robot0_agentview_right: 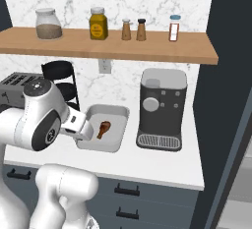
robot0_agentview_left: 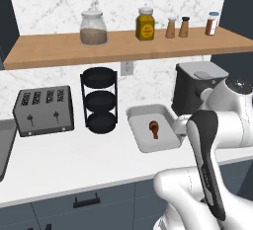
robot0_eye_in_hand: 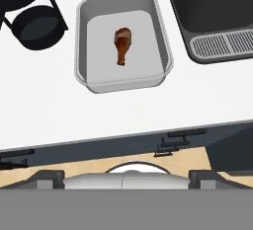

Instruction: Place one lemon and one chicken drumstick in each tupperware on the nearby counter, to pack two identical lunches.

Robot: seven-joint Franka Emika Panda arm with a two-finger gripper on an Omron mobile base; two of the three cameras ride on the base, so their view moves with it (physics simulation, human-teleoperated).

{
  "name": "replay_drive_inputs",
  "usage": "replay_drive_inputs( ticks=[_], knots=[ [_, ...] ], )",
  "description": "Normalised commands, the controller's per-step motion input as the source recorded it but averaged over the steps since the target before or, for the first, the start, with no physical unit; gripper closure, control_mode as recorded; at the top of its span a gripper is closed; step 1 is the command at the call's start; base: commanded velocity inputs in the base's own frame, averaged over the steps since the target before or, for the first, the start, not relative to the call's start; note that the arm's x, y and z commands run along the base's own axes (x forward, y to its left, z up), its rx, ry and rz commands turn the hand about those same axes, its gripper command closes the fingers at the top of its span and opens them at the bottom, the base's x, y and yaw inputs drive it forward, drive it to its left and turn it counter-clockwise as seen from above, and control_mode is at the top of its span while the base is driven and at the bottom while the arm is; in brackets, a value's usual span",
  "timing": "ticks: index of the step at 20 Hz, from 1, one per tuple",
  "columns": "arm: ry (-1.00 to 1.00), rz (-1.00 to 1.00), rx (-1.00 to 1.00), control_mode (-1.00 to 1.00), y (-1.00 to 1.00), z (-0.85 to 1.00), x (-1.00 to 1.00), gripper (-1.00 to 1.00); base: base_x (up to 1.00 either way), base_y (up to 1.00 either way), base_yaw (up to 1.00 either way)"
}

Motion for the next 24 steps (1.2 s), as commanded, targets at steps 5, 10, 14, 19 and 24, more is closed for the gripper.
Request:
replay_drive_inputs(
  ticks=[5,10,14,19,24],
  knots=[
    [-0.01,0.00,0.00,-1.00,0.00,-0.01,-0.52,-1.00,0.00,0.00,0.00],
    [-0.07,0.00,0.00,-1.00,-0.02,-0.04,-1.00,-1.00,0.00,0.00,0.00],
    [-0.08,-0.07,0.05,-1.00,-0.27,-0.05,-1.00,-1.00,0.00,0.00,0.00],
    [-0.09,-0.27,0.09,-1.00,-0.70,-0.05,-1.00,-1.00,0.00,0.00,0.00],
    [0.01,-0.30,0.03,-1.00,-0.46,-0.05,-0.21,-1.00,0.00,0.00,0.00]
  ],
)
